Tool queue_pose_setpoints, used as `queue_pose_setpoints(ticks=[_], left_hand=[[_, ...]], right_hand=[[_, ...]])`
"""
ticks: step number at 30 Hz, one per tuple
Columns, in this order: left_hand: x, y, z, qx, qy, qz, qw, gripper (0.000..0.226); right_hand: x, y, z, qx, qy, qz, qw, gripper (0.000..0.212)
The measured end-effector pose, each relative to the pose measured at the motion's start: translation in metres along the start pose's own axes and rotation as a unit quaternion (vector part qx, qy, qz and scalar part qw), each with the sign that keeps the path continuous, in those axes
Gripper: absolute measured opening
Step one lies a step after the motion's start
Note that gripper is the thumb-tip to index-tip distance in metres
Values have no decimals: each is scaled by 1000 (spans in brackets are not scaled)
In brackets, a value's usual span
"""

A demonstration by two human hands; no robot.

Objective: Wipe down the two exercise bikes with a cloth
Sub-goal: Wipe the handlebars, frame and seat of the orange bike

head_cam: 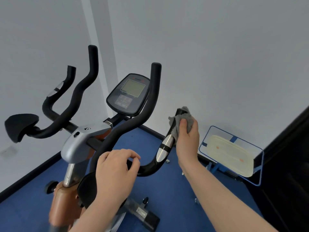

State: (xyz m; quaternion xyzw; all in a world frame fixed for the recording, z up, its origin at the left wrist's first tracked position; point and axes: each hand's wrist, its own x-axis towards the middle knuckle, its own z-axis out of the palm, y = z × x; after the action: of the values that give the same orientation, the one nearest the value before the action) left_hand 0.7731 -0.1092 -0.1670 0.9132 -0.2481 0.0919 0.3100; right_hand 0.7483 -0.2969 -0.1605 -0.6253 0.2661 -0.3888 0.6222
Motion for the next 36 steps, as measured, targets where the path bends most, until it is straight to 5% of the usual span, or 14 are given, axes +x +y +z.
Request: queue_pose_setpoints(ticks=[14, 19, 24, 29, 33, 36], left_hand=[[2, 1, 1, 13, 1, 0, 1000, 16], [0, 1, 1, 17, 0, -4, 1000, 15], [2, 1, 1, 19, 5, -1, 1000, 16], [1, 1, 1, 1, 13, -4, 1000, 18], [-5, -1, 0, -122, 90, -11, 988, 19], [-14, -5, 0, -191, 155, -52, 968, 17]], right_hand=[[-44, 10, 9, -128, -25, -71, 989, 69], [-6, -10, 16, -115, 19, -73, 991, 66], [-47, 10, 11, -127, -45, -51, 990, 71], [-11, -7, 14, -181, -11, -140, 973, 70], [-62, 30, -12, -291, -121, -249, 916, 52], [-84, 43, -29, -431, -233, -367, 790, 51]])
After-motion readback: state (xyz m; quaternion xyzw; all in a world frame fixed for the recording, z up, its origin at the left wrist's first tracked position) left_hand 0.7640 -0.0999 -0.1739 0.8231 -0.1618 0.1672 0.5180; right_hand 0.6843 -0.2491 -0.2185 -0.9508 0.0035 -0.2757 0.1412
